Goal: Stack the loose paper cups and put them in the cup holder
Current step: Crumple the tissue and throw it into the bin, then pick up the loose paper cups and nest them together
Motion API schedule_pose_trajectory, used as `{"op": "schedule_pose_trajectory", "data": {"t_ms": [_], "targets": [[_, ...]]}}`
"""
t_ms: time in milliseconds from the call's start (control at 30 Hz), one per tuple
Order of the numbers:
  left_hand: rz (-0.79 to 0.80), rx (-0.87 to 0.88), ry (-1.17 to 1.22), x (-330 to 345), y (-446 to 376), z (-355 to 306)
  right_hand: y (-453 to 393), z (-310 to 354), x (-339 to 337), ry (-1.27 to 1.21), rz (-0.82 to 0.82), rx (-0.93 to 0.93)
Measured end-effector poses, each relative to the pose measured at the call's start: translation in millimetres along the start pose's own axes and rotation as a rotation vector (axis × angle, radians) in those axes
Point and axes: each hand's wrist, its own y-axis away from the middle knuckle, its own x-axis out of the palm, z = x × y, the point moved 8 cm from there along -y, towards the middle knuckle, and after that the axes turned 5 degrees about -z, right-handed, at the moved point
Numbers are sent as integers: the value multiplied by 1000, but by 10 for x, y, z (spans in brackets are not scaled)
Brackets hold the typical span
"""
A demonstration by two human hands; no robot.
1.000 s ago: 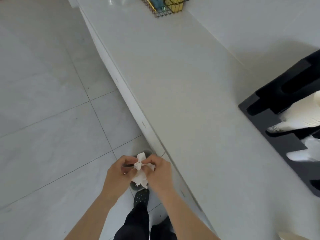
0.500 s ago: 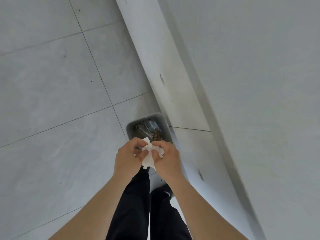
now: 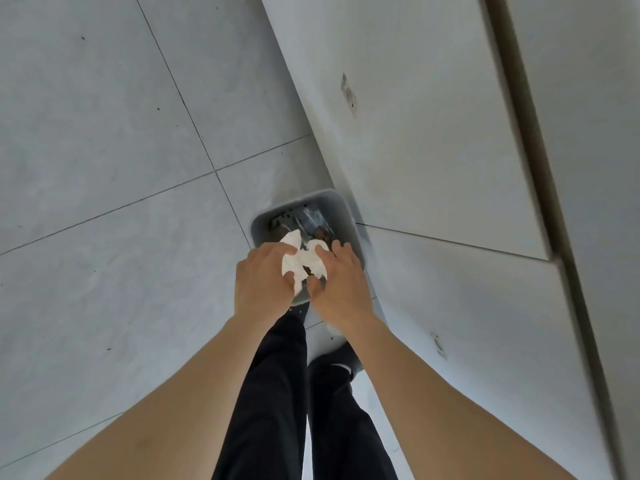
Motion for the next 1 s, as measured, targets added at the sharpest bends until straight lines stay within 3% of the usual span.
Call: {"op": "schedule_pose_trajectory", "data": {"t_ms": [467,767,1000], "targets": [[27,223,-211,-1010,358,-349,626,558,-837,273,-36,-171],[-96,369,-293,-2190,849,-999,1436,1223,-1801,271,-175,-247],[-193,514,-342,-2933,1263,-1836,2130,1442,-2790,279,-438,-285]]}}
